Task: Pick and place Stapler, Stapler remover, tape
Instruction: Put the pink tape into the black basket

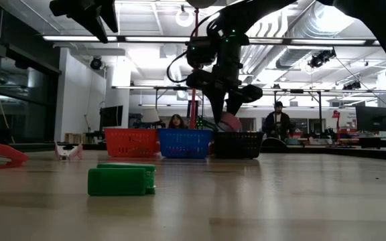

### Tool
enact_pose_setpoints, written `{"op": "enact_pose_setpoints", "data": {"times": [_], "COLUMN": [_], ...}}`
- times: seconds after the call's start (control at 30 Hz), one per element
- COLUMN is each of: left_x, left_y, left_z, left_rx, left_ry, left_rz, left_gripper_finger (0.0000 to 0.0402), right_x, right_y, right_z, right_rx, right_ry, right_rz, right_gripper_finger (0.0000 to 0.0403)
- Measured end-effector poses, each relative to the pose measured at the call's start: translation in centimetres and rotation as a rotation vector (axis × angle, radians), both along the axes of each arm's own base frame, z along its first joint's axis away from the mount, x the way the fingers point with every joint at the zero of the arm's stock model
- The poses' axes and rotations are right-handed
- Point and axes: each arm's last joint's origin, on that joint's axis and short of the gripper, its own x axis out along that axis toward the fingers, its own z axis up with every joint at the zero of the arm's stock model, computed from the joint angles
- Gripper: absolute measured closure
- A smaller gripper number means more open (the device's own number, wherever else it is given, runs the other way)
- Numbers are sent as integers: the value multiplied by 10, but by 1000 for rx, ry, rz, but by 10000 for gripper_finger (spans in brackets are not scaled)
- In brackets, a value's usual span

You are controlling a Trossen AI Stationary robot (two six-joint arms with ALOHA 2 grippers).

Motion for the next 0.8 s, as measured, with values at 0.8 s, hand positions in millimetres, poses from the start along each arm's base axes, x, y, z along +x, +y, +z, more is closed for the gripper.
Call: {"op": "enact_pose_setpoints", "data": {"times": [0.8], "left_x": [0], "left_y": [0], "left_z": [0], "left_rx": [-17], "left_ry": [1], "left_rz": [0], "left_gripper_finger": [144], "right_x": [-5], "right_y": [5], "right_z": [-1], "right_rx": [-27], "right_ry": [76], "right_rz": [67], "right_gripper_finger": [253]}}
